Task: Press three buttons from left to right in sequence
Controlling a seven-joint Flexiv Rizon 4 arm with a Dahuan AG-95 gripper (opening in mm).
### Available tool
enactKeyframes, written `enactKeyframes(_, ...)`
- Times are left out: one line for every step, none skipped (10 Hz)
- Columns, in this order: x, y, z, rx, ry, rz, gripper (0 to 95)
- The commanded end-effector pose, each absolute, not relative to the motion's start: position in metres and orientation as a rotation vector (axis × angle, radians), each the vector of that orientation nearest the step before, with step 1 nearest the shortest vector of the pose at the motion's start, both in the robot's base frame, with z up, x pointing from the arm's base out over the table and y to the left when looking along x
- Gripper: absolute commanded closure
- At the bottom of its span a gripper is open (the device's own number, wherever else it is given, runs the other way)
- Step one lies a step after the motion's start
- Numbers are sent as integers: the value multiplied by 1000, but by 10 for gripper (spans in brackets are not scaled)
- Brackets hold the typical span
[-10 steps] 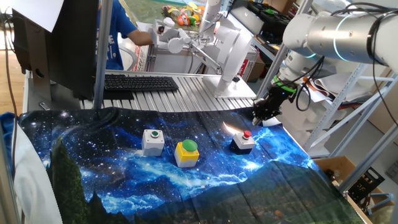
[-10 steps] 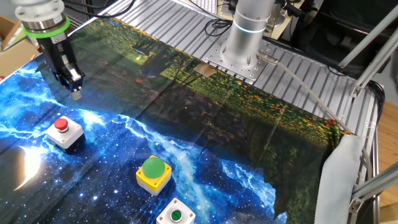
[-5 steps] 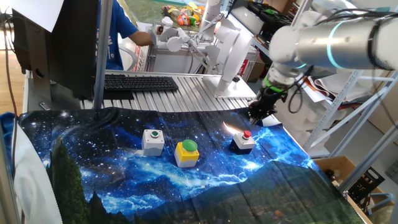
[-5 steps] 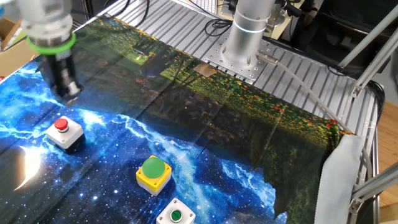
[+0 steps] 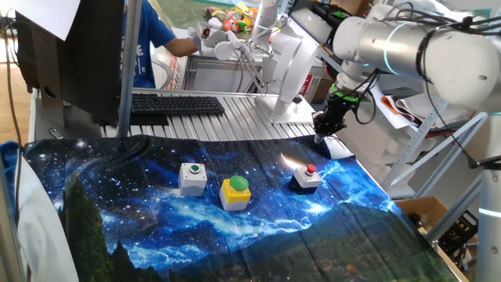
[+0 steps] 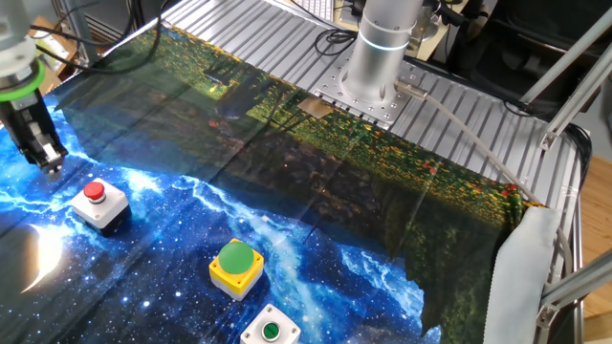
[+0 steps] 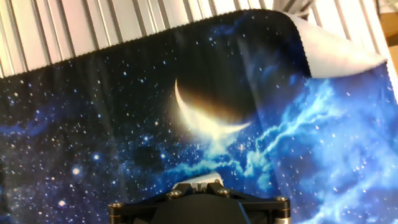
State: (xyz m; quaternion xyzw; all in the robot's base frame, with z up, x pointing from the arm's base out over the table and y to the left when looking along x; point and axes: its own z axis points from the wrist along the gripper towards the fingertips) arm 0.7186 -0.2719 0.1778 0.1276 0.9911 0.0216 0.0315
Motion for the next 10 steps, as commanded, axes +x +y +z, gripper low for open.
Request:
enactKeyframes(709, -265, 180, 429, 3038, 52, 950)
enactKeyframes(709, -265, 179, 429, 3043, 53, 950)
enactKeyframes(709, -265, 179, 430, 3043, 60, 950)
enactKeyframes(710, -265, 177, 431, 3043, 63, 950)
enactKeyframes(711, -266, 173, 433, 3042, 71, 950)
enactKeyframes(711, -266, 168, 437, 3040, 69, 950)
enactKeyframes(710, -265, 163, 444, 3038, 66, 950)
enactKeyframes(710, -264, 158, 446, 3038, 61, 950)
enactKeyframes(708, -262, 150, 455, 3036, 68, 950)
enactKeyframes(707, -262, 147, 459, 3034, 73, 950)
